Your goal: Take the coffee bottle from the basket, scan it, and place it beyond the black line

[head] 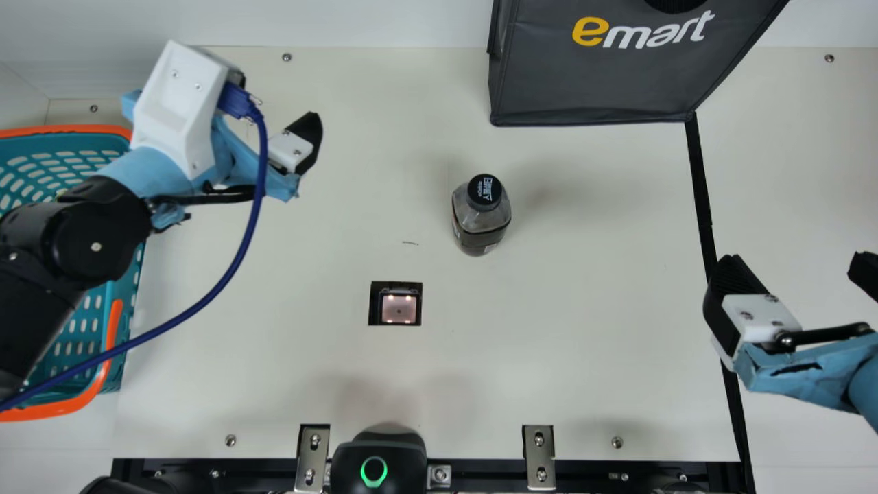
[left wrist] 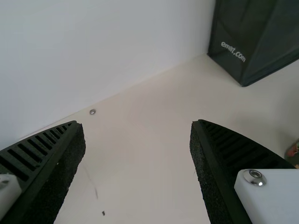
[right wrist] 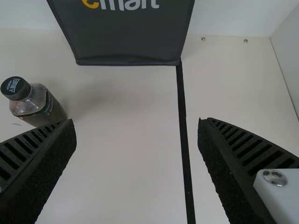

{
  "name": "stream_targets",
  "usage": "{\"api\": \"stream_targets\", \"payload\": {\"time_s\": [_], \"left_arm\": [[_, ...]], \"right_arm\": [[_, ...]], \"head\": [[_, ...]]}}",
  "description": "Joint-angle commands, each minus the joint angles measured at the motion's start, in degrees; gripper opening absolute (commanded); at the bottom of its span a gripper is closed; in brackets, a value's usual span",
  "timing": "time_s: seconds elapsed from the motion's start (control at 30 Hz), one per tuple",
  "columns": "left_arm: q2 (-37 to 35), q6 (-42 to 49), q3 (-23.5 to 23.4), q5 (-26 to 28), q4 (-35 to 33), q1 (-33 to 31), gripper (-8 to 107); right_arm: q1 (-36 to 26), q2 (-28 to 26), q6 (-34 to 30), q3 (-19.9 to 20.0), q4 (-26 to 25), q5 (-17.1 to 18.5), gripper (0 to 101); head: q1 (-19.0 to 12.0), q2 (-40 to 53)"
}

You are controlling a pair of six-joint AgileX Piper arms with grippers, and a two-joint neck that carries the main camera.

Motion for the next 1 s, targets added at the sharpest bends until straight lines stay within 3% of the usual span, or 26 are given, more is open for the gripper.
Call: {"api": "stream_targets", "payload": {"time_s": [0.0,0.97], "left_arm": [[-0.6,-1.4,0.5,0.0,1.3,0.6,90],[-12.0,-13.6,7.9,3.4,11.2,10.6,90]], "right_arm": [[0.0,0.0,0.0,0.0,0.0,0.0,91],[0.0,0.0,0.0,0.0,0.0,0.0,91]], "head": [[-1.6,0.1],[-1.6,0.1]]}}
